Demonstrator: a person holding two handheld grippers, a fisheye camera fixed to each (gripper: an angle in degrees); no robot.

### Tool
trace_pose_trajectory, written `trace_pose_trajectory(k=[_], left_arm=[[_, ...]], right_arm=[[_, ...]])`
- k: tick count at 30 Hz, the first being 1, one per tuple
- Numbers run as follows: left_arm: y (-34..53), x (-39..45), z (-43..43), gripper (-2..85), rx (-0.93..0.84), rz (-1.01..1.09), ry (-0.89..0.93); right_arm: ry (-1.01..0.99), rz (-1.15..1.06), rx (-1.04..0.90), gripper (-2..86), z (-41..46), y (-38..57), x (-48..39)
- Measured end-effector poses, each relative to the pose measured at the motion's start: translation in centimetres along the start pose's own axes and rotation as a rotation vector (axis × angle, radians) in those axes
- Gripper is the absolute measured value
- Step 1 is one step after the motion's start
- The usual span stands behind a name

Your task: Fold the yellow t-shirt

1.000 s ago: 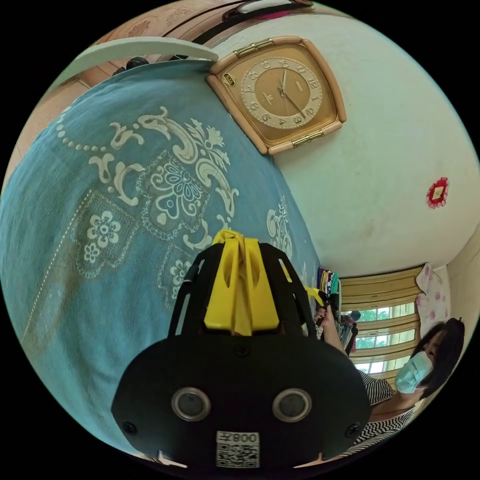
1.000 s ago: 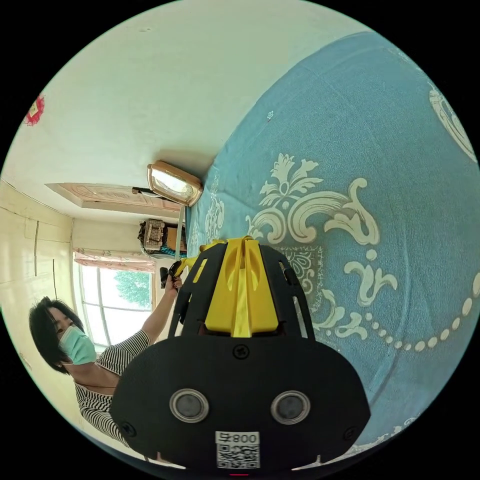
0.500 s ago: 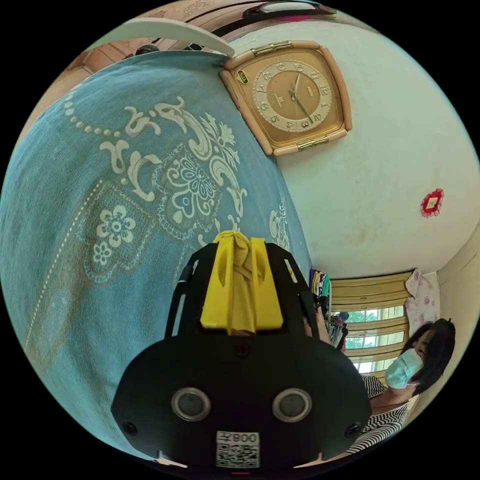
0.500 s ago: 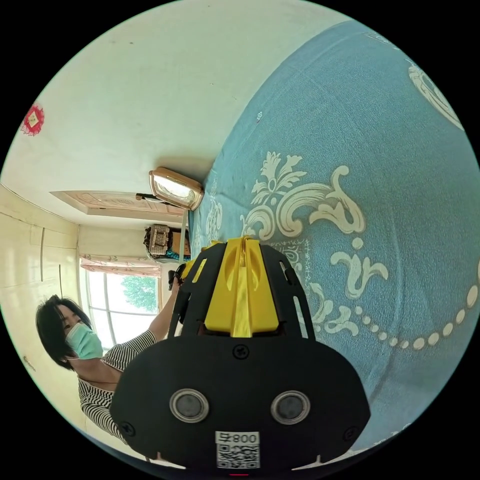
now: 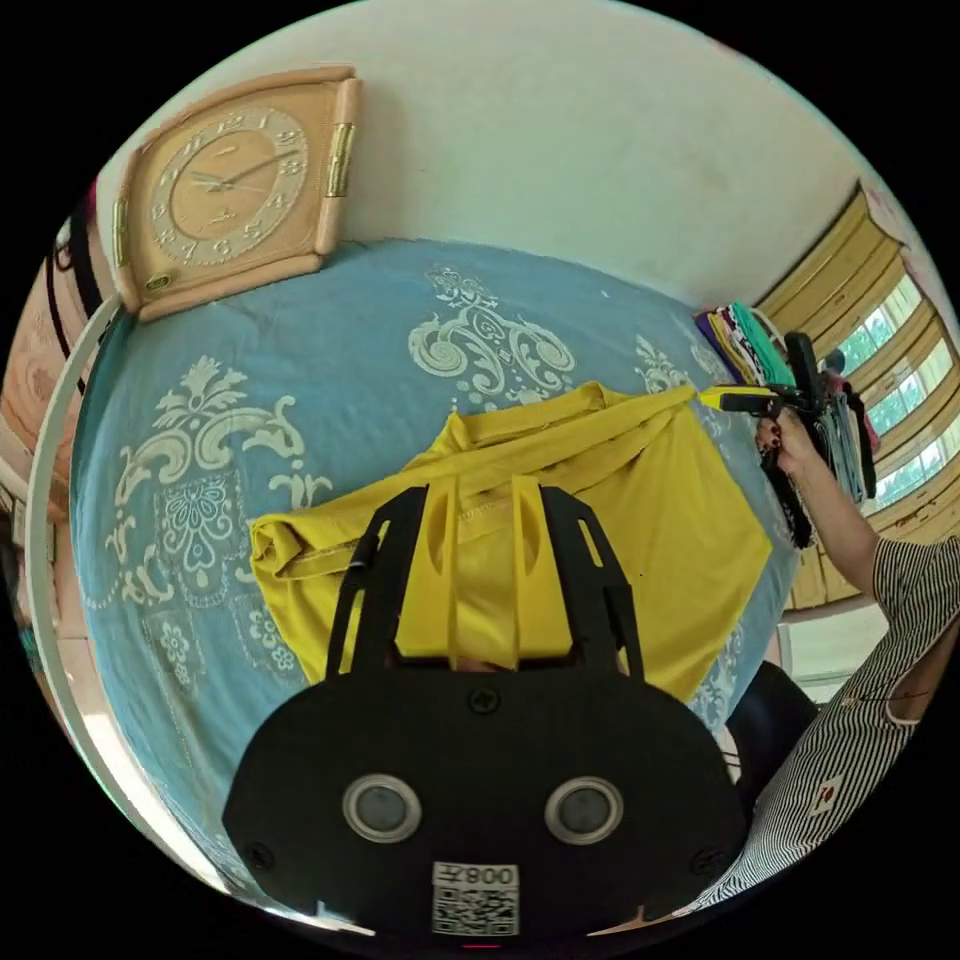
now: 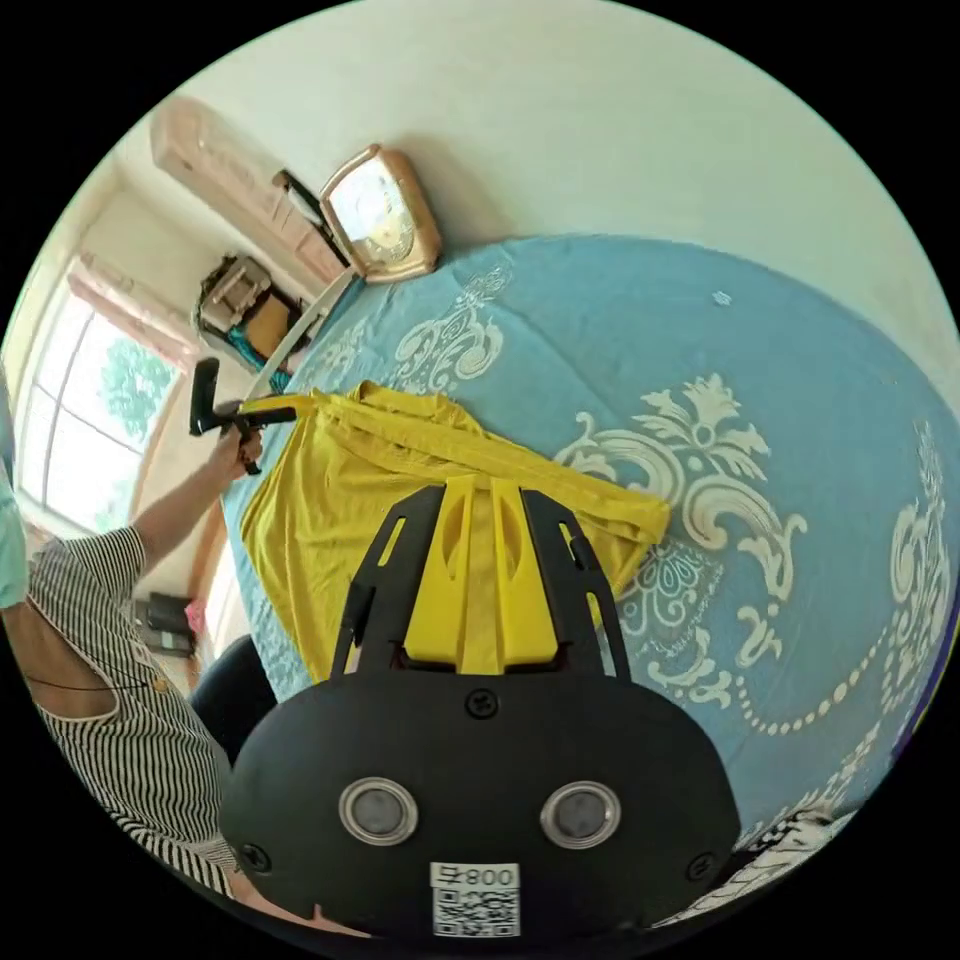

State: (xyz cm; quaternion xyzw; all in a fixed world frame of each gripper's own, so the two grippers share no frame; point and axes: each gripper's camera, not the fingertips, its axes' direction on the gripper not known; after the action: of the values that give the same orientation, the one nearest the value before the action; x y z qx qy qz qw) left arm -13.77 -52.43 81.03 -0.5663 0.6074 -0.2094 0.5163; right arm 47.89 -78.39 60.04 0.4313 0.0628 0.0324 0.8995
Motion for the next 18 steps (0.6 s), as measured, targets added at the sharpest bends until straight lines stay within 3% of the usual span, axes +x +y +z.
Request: trace_pose_trajectory(k=[4,9,18], left_arm=[[-2.6,4.3,4.3,4.2,-0.133,0.126,-0.098],[-4.1,6.5,6.8,1.2,-0.164,0.154,-0.203],[-7.1,7.5,7.3,0.3,-0.044,0.057,-0.244]], right_arm=[[0.093,-0.192,-0.103,0.1,3.5,-3.2,-6.7],[0.232,-0.339,-0.243,-0.3,8.0,-5.6,-12.5],[0.463,-0.35,-0.209,-0.4,8.3,-9.3,-16.3]])
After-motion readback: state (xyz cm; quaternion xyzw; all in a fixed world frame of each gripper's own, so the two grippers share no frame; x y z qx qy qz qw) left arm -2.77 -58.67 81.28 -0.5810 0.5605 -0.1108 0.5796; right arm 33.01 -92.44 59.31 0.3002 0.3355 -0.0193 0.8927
